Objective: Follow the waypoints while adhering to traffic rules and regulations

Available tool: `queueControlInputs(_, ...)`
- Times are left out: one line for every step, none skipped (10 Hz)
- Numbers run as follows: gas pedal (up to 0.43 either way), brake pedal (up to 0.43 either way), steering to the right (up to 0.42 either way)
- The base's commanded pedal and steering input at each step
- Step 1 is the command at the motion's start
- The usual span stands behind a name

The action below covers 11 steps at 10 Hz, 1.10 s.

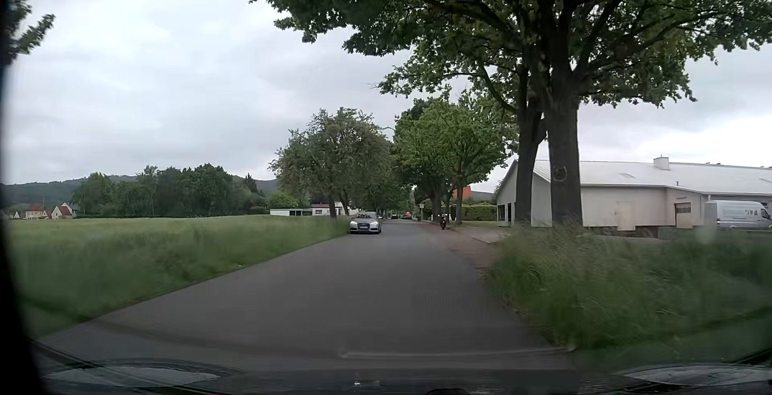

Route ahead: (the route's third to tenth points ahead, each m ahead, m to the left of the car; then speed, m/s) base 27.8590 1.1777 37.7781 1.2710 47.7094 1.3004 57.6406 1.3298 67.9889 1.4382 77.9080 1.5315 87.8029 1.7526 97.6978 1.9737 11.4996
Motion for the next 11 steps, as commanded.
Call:
queueControlInputs(0.177,0.000,-0.001)
queueControlInputs(0.177,0.000,-0.001)
queueControlInputs(0.189,0.000,-0.001)
queueControlInputs(0.220,0.000,-0.001)
queueControlInputs(0.220,0.000,-0.001)
queueControlInputs(0.220,0.000,-0.001)
queueControlInputs(0.220,0.000,-0.001)
queueControlInputs(0.220,0.000,-0.001)
queueControlInputs(0.220,0.000,-0.001)
queueControlInputs(0.220,0.000,-0.001)
queueControlInputs(0.220,0.000,-0.001)
